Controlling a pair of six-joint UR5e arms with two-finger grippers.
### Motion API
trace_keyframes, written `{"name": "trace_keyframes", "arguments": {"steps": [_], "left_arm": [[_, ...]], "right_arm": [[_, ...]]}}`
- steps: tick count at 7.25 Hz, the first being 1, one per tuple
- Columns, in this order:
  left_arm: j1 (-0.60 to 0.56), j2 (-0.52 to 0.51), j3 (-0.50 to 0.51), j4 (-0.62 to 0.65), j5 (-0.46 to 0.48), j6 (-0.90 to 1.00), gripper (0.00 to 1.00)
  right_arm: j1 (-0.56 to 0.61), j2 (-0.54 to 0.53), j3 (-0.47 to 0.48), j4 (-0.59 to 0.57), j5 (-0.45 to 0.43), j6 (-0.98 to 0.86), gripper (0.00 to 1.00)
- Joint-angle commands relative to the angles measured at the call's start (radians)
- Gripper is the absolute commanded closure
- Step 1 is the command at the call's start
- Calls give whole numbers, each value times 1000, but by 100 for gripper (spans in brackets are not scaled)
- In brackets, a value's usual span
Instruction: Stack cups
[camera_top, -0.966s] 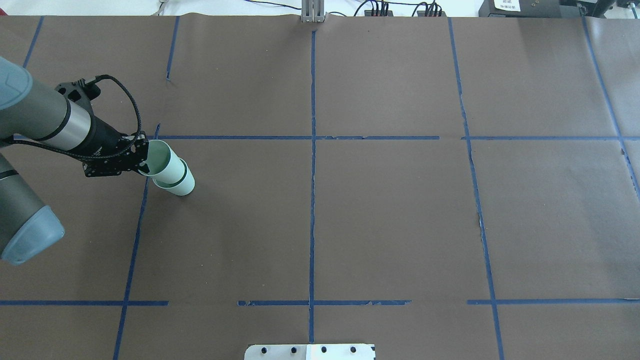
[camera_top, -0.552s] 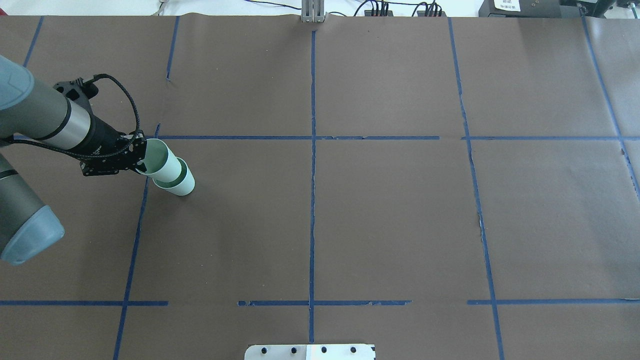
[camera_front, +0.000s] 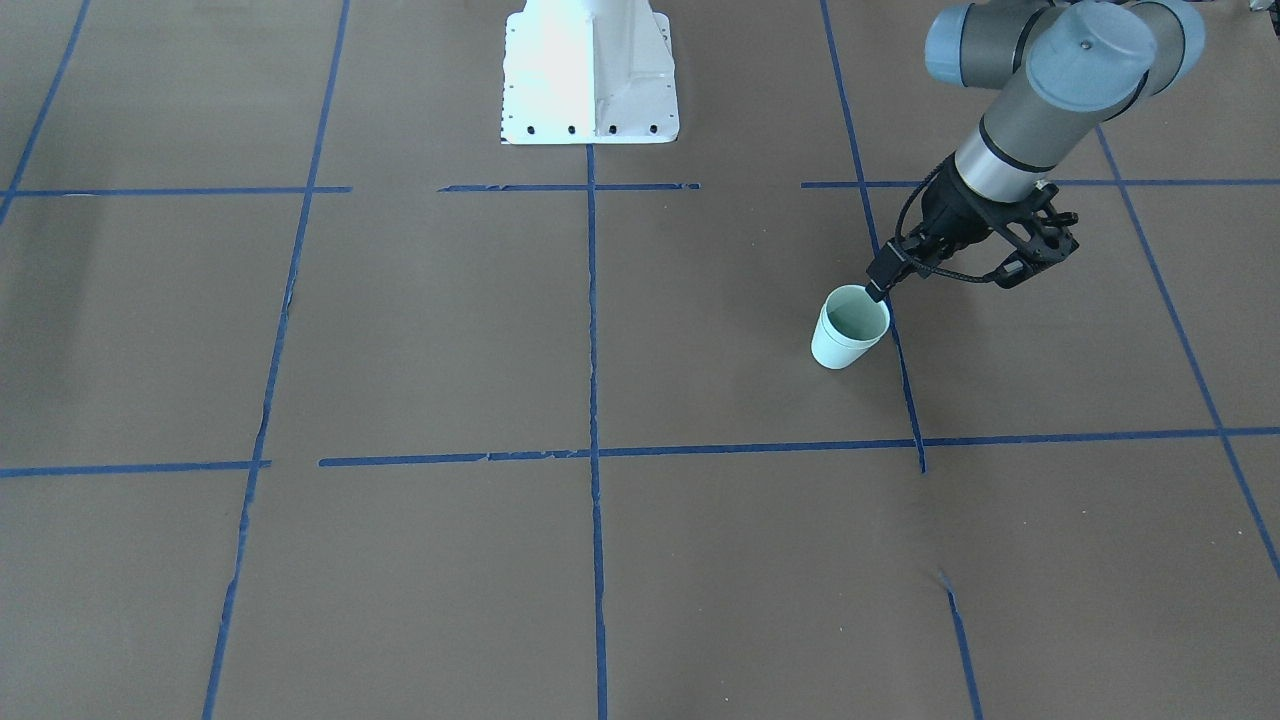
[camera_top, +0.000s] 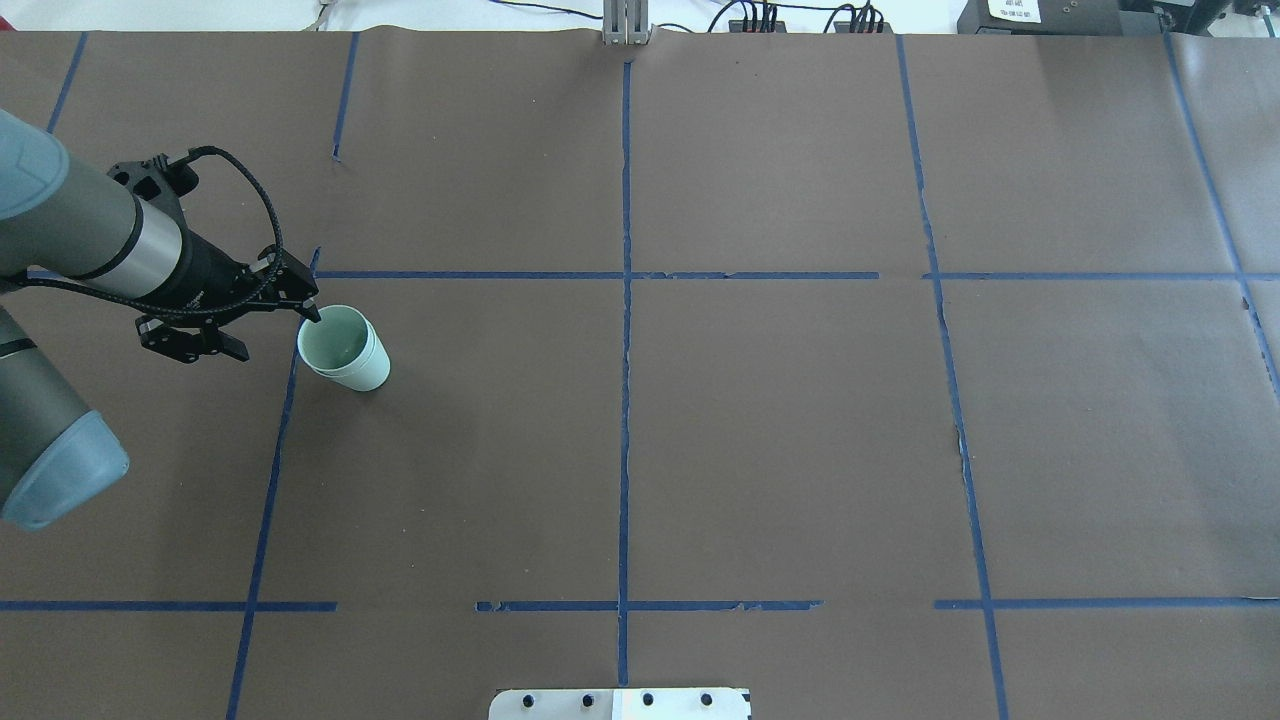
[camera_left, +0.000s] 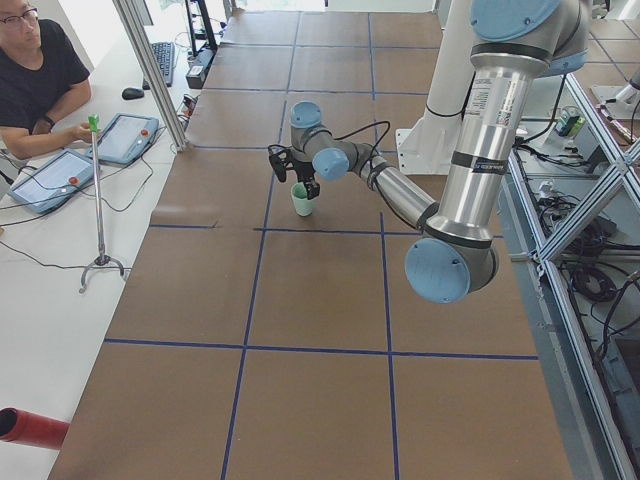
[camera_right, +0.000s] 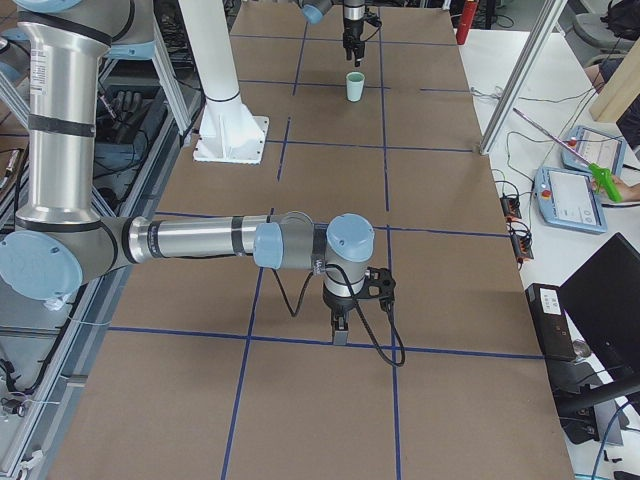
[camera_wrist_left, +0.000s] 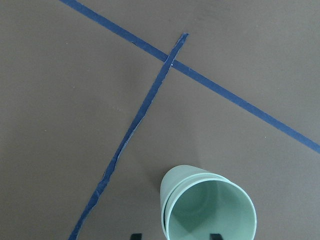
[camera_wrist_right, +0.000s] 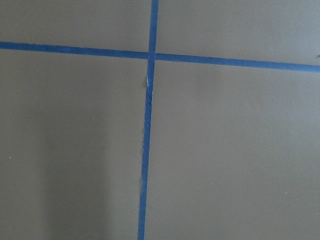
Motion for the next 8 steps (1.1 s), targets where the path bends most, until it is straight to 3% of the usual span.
{"name": "trace_keyframes", "arguments": {"steps": [1,2,4,6,8], "left_arm": [[-87,77,-48,-7,-12,275,0],[-208,124,-50,-7,-16,488,0],[-300,216,-18,1,-45,816,0],[-538,295,109,4,-118,1266,0],[-710,306,234,34,-119,1503,0]], "right_arm": [[0,0,0,0,0,0,0],[0,0,0,0,0,0,0],[0,0,0,0,0,0,0],[0,0,0,0,0,0,0],[0,0,0,0,0,0,0]]}}
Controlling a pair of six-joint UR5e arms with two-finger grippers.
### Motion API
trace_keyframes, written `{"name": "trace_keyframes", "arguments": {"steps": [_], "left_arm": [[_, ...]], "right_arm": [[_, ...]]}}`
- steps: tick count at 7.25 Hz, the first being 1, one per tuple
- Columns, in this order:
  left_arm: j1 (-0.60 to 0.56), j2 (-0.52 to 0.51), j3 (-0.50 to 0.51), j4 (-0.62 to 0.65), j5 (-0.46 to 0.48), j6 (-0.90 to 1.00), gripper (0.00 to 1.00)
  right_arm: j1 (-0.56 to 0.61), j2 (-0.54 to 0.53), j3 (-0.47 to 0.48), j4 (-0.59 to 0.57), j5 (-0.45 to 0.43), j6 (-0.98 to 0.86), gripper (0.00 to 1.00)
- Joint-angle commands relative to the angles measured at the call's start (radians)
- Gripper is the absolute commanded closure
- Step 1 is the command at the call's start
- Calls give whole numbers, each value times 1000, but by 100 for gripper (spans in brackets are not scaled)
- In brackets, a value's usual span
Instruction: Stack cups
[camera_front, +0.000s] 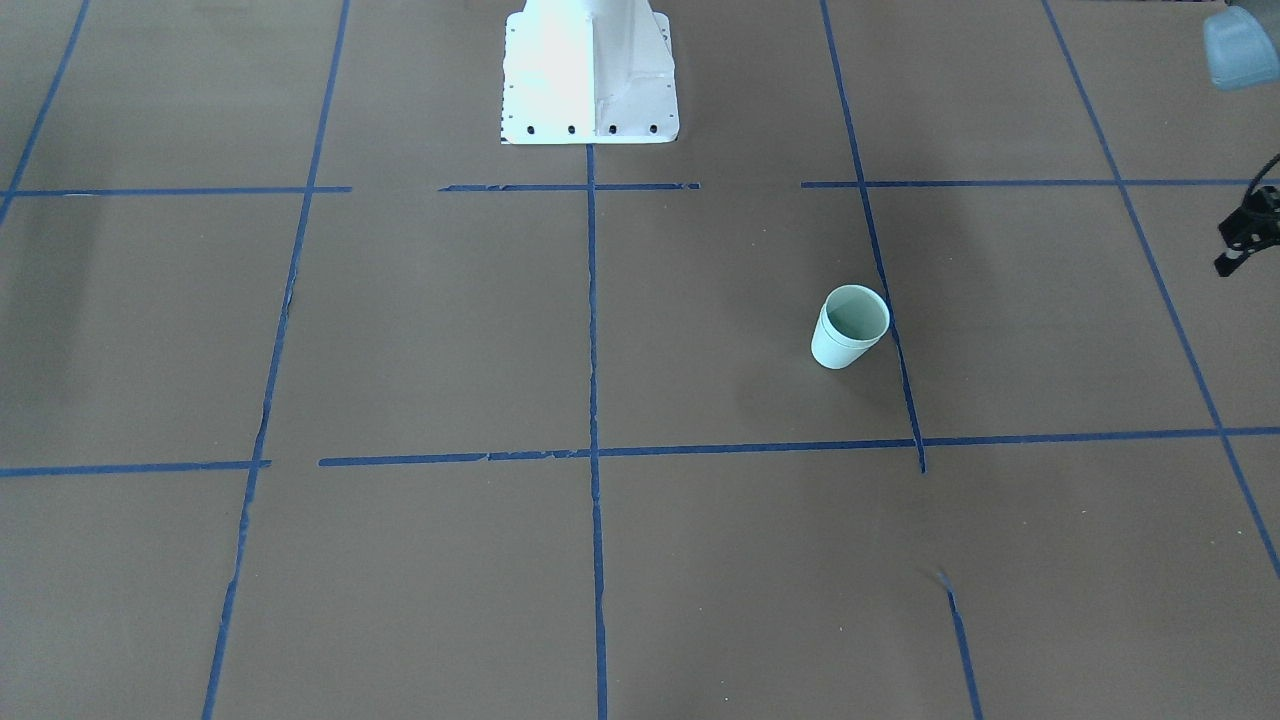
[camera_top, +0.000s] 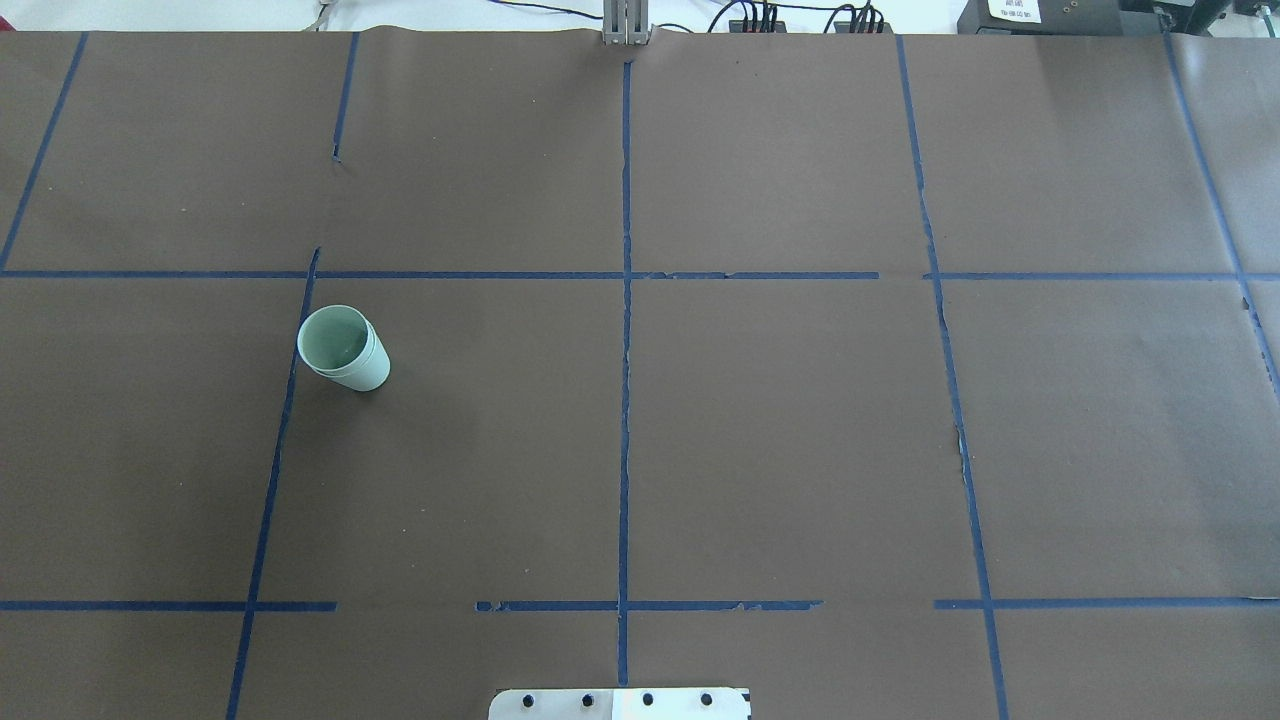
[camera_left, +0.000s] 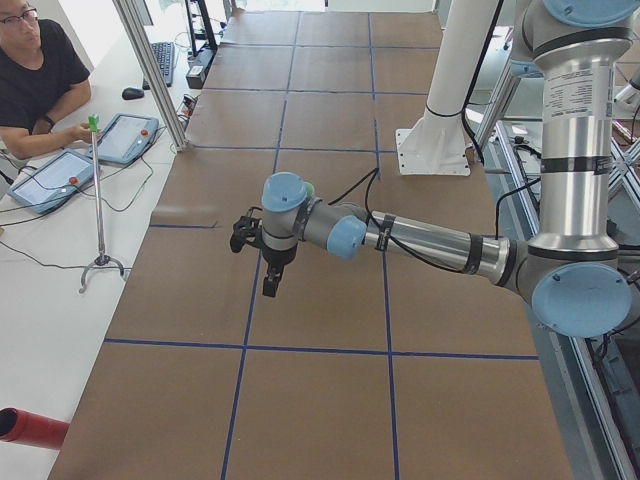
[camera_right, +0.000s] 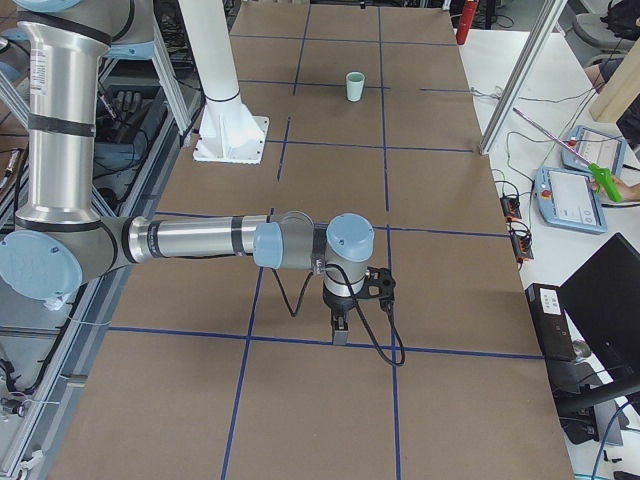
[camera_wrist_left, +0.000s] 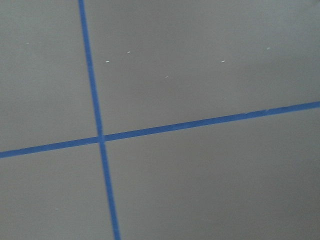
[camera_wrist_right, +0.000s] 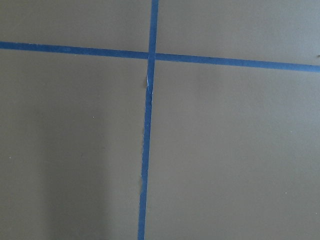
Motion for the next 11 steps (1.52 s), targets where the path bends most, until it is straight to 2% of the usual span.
{"name": "trace_keyframes", "arguments": {"steps": [1,3,5,11], "left_arm": [[-160,9,75,87,-6,223,0],[-194,9,54,193,-9,277,0],[-194,10,60,200,-122,218,0],[-191,27,57,192,-115,196,0]], "right_arm": [[-1,0,0,2,1,0,0],[0,0,0,0,0,0,0],[0,0,0,0,0,0,0],[0,0,0,0,1,0,0]]}}
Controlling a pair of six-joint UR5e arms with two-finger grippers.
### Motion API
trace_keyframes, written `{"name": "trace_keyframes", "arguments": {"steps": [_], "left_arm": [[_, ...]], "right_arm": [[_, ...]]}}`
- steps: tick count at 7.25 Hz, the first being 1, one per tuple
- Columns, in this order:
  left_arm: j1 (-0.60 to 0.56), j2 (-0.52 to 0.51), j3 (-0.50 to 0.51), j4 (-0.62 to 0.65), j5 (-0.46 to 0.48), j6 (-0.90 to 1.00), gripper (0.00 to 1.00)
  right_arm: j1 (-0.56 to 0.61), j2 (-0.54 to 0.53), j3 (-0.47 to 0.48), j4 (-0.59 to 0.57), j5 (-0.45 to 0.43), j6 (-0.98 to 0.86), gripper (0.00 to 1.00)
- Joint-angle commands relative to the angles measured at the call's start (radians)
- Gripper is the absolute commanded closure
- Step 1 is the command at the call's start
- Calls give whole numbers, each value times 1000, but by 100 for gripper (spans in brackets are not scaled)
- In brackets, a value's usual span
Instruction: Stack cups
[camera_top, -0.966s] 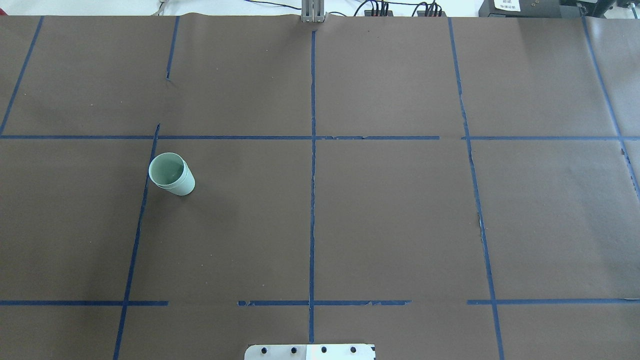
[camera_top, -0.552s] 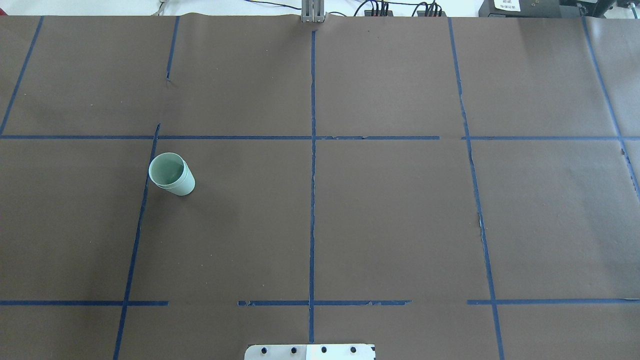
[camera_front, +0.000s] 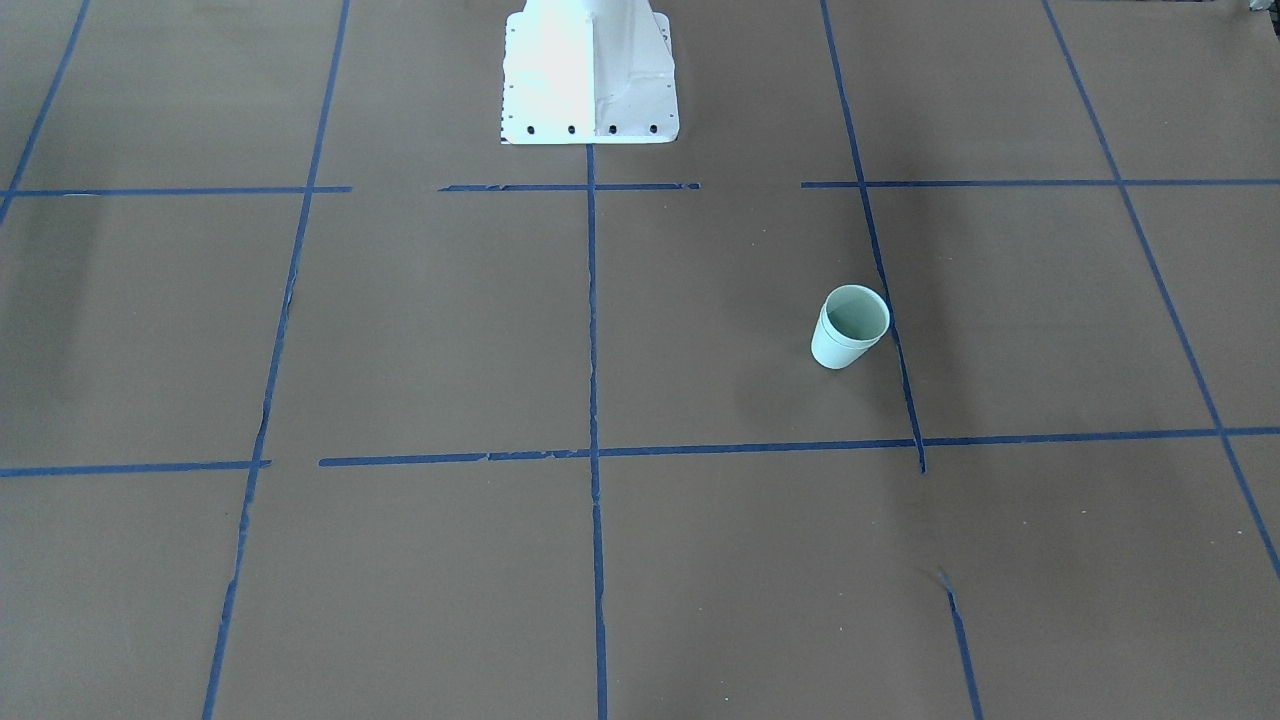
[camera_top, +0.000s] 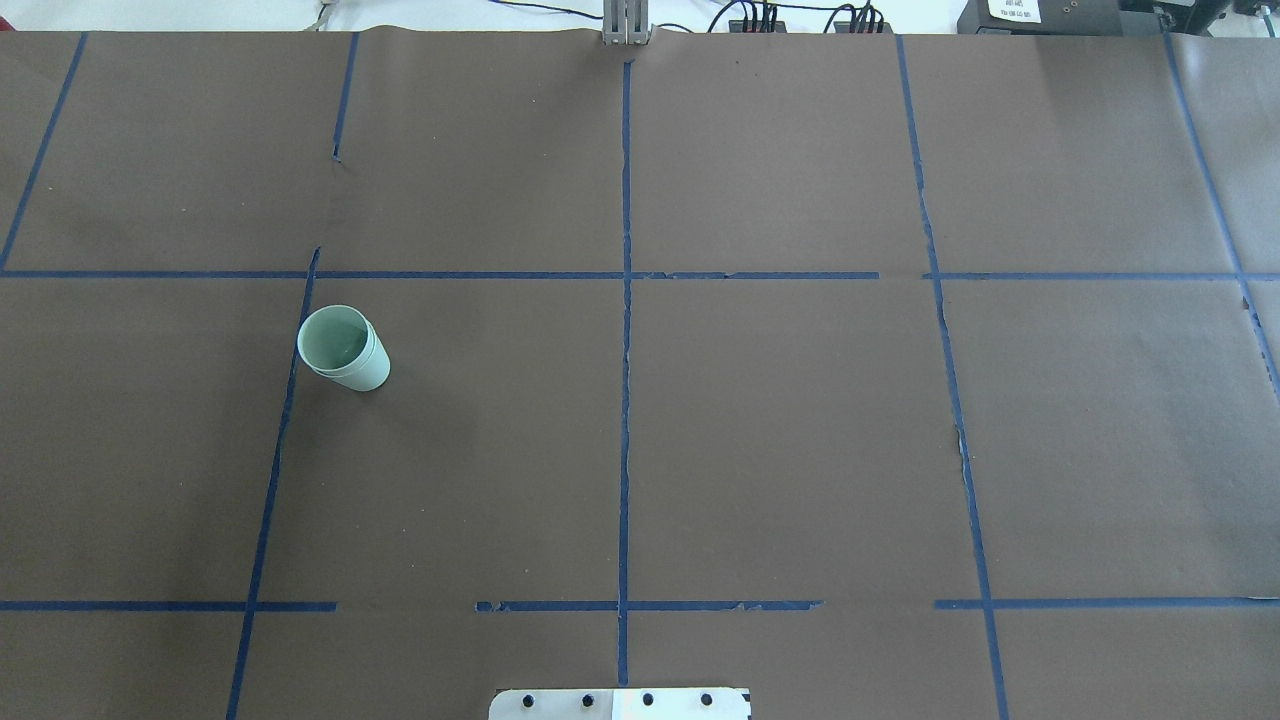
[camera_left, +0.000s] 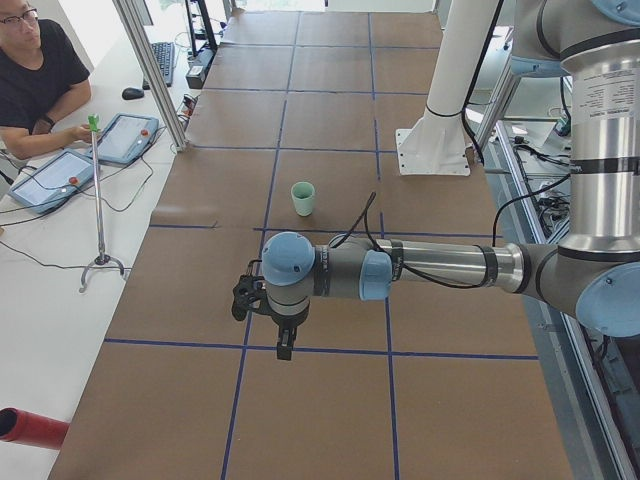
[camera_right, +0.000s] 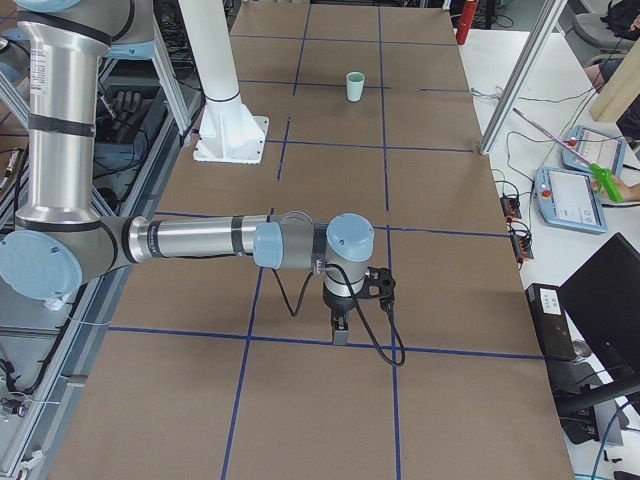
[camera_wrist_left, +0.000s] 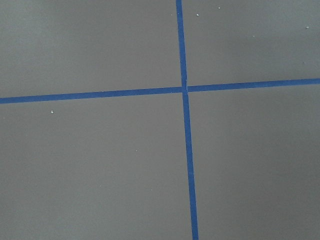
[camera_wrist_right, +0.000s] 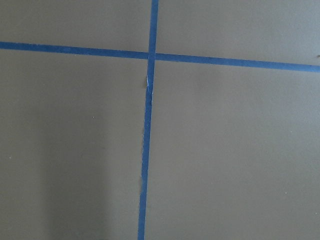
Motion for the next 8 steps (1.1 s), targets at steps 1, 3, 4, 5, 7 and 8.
{"name": "trace_keyframes", "arguments": {"steps": [1,3,4,5,7,8], "left_arm": [[0,3,-3,-1,1,1,0],[2,10,-12,2,0,-1,0],[0,44,-12,-2,-3,1,0],[0,38,-11,-2,-2,-2,0],[2,26,-23,-2,0,-1,0],[2,14,-23,2,-2,1,0]], "right_arm": [[0,0,0,0,1,0,0],[0,0,0,0,0,0,0],[0,0,0,0,1,0,0],[0,0,0,0,1,0,0],[0,0,0,0,1,0,0],[0,0,0,0,1,0,0]]}}
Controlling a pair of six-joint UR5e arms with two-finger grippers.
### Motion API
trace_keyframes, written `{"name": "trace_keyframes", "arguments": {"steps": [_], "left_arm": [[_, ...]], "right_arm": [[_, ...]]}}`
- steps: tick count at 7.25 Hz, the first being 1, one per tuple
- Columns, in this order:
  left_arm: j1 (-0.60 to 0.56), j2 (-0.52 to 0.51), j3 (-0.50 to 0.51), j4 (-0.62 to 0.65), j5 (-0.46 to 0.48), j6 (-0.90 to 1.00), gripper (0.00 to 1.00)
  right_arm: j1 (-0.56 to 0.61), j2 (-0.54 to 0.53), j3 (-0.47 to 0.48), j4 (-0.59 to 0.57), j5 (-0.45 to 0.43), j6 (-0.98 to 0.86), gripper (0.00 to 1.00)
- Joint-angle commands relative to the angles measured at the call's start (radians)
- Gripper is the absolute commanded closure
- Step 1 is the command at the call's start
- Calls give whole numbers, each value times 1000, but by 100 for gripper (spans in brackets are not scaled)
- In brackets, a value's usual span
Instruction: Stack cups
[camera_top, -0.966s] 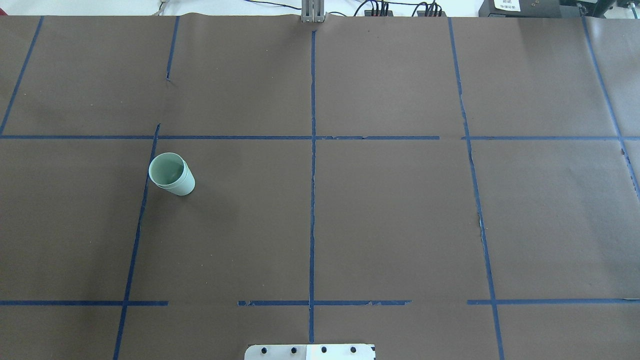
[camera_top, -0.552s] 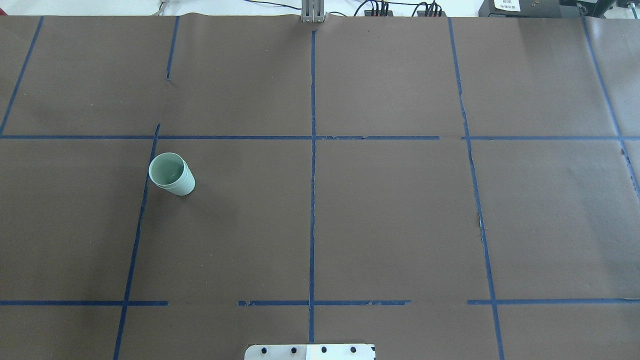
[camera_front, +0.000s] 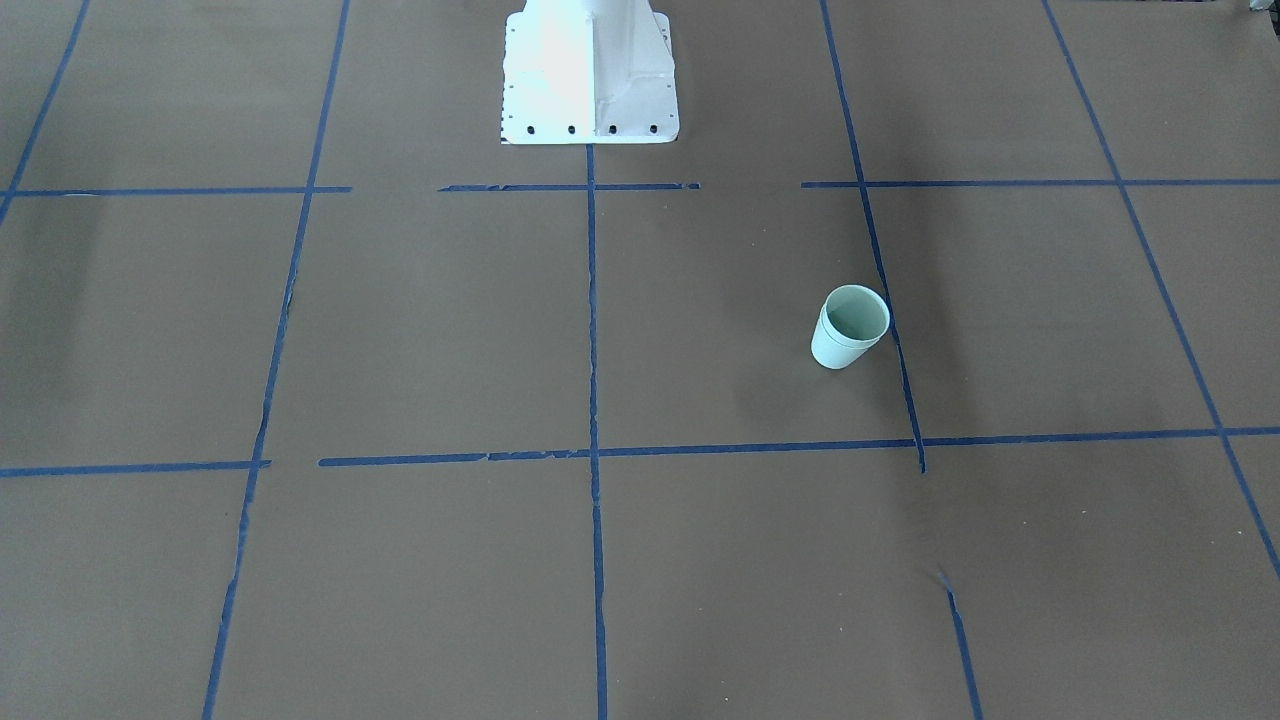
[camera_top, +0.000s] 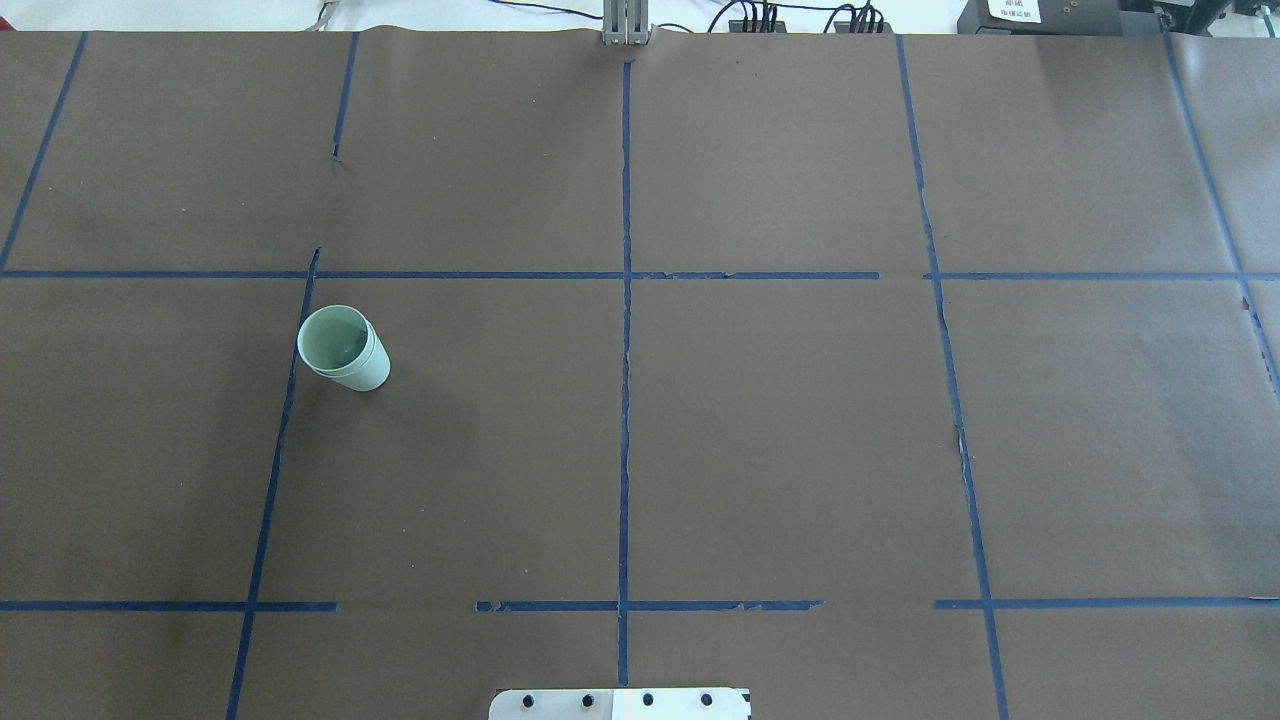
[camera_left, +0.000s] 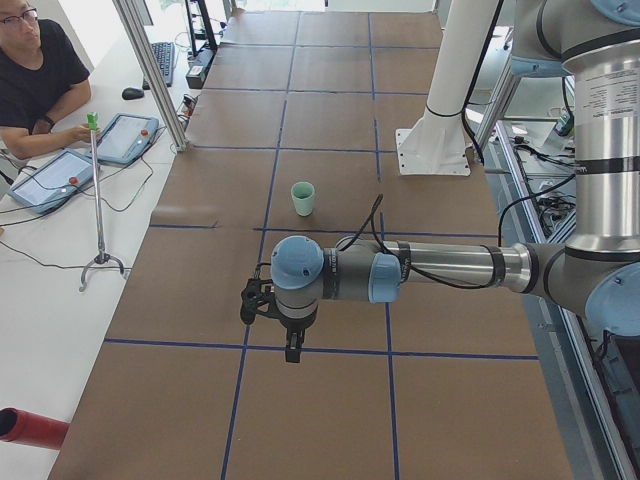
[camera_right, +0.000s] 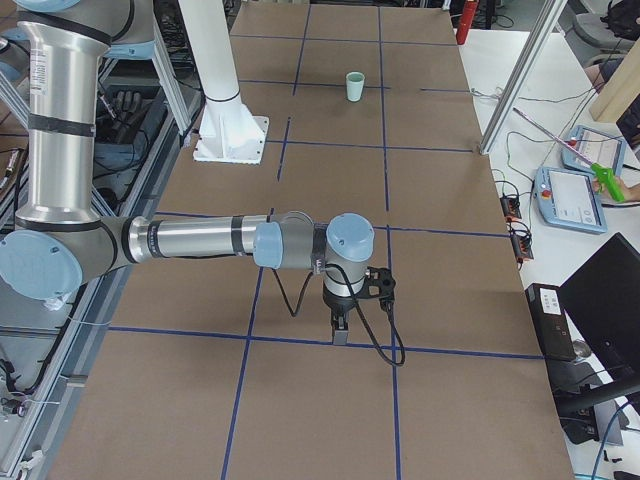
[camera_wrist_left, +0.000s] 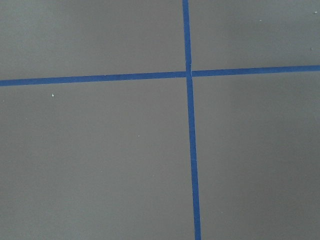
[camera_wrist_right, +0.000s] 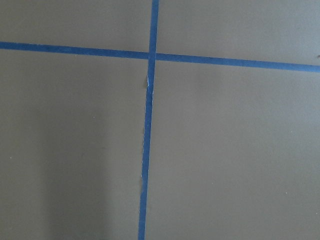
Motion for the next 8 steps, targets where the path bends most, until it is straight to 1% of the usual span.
{"name": "trace_keyframes", "arguments": {"steps": [1,8], "left_arm": [[1,-13,11,4,-1,1,0],[-1,4,-3,11,-1,4,0]], "right_arm": [[-1,0,0,0,0,0,0],[0,0,0,0,-2,0,0]]}}
